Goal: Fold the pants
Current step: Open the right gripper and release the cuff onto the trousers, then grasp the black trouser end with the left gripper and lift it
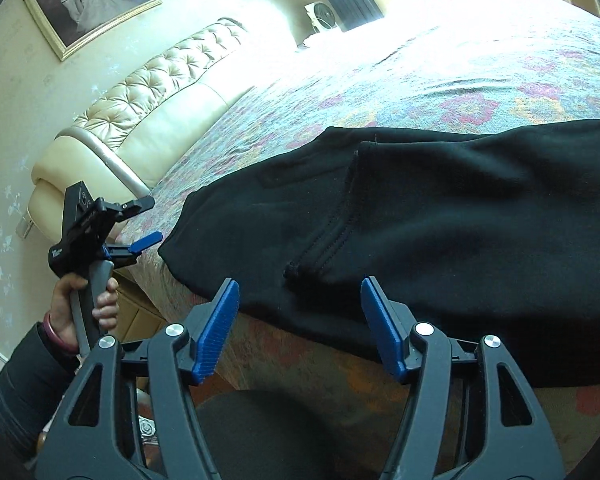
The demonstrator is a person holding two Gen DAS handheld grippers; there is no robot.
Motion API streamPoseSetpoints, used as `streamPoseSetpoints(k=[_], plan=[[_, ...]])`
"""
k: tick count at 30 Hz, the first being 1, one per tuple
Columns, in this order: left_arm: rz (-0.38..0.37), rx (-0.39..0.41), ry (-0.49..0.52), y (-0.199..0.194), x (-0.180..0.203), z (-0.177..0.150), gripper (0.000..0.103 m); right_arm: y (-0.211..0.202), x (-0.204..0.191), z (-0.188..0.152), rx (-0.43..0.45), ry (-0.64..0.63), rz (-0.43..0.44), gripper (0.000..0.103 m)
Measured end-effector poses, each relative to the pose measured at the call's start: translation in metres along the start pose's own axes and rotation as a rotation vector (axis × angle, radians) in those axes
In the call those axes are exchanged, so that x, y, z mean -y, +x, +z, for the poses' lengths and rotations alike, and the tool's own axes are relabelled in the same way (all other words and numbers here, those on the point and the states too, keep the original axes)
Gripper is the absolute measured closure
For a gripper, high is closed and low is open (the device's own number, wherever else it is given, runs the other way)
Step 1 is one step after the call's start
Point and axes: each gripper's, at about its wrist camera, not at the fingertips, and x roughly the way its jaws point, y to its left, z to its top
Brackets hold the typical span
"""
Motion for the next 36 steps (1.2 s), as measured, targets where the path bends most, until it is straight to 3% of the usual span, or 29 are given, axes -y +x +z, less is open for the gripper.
streamPoseSetpoints(k=[2,4,7,13,17,22,26,28,29,30,33,36], plan=[[-0.006,0.001,-0.053,-0.009,-0.021,0.007,0.005,-0.006,0.005,-0.001,0.002,-0.024,-0.006,0.038],[-0.007,0.003,-0.097,-0.015,-0.043,0.015,0.005,-0.011,0.018,0.0,0.026,0.034,0.037,0.032],[0.012,-0.002,-0.155,-0.017,-0.072,0.028,0.005,-0.014,0.035,-0.002,0.045,0.117,0.075,0.032],[-0.07,-0.055,-0.251,0.005,-0.115,0.053,0.005,-0.012,0.044,-0.002,0.044,0.161,0.103,0.032],[-0.126,-0.14,-0.229,0.031,-0.123,0.062,0.005,-0.011,0.045,-0.002,0.043,0.167,0.104,0.032],[-0.175,-0.212,-0.1,0.051,-0.11,0.067,0.005,-0.009,0.047,-0.001,0.042,0.173,0.107,0.031],[-0.308,-0.235,-0.073,0.057,-0.1,0.066,0.006,-0.008,0.046,-0.001,0.044,0.17,0.1,0.031],[-0.282,-0.243,-0.036,0.06,-0.094,0.063,0.013,-0.007,0.045,0.0,0.045,0.168,0.096,0.031],[-0.271,-0.253,-0.026,0.063,-0.096,0.062,0.039,-0.006,0.045,0.001,0.046,0.166,0.095,0.031],[-0.245,-0.269,-0.038,0.065,-0.1,0.061,0.076,-0.006,0.045,0.001,0.046,0.165,0.095,0.031],[-0.282,-0.269,-0.137,0.065,-0.121,0.057,0.078,-0.005,0.046,0.002,0.048,0.169,0.097,0.031],[-0.286,-0.245,-0.152,0.059,-0.117,0.054,0.081,-0.005,0.046,0.002,0.052,0.172,0.098,0.031]])
